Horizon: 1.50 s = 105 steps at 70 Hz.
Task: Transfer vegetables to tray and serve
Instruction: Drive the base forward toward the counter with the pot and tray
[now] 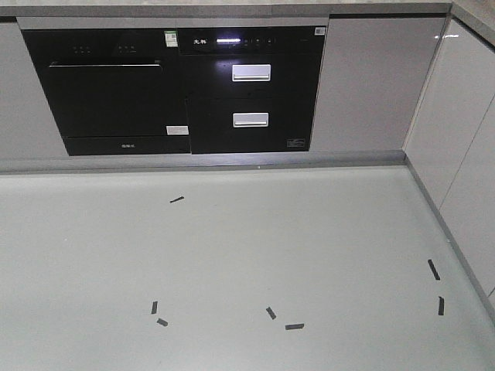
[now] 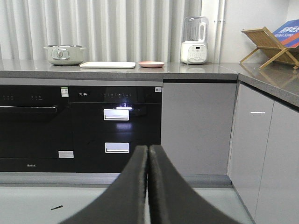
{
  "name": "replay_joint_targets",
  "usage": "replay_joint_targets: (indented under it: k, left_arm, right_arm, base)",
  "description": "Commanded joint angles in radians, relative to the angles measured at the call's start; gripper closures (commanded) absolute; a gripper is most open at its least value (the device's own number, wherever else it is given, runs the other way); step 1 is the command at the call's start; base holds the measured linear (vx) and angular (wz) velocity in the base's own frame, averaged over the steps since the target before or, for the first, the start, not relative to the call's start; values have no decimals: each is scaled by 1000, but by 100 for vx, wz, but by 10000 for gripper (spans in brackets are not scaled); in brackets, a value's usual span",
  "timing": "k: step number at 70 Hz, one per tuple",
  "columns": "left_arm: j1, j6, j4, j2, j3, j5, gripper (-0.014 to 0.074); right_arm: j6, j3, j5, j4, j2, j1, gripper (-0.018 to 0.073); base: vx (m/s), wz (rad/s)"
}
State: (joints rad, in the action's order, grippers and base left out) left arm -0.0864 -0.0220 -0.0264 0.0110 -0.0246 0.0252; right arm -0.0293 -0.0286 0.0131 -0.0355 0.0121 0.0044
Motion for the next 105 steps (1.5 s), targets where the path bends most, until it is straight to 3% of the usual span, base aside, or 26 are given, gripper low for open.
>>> replay_joint_targets:
  k: [1, 105]
  left_arm:
    - [4, -7, -3, 16, -10, 71, 603]
    - [4, -7, -3, 16, -10, 71, 603]
  right_arm:
    - [3, -7, -75, -7, 3, -5, 568]
    - [3, -7, -75, -7, 3, -5, 568]
  base:
    - [0, 0]
    - [1, 0]
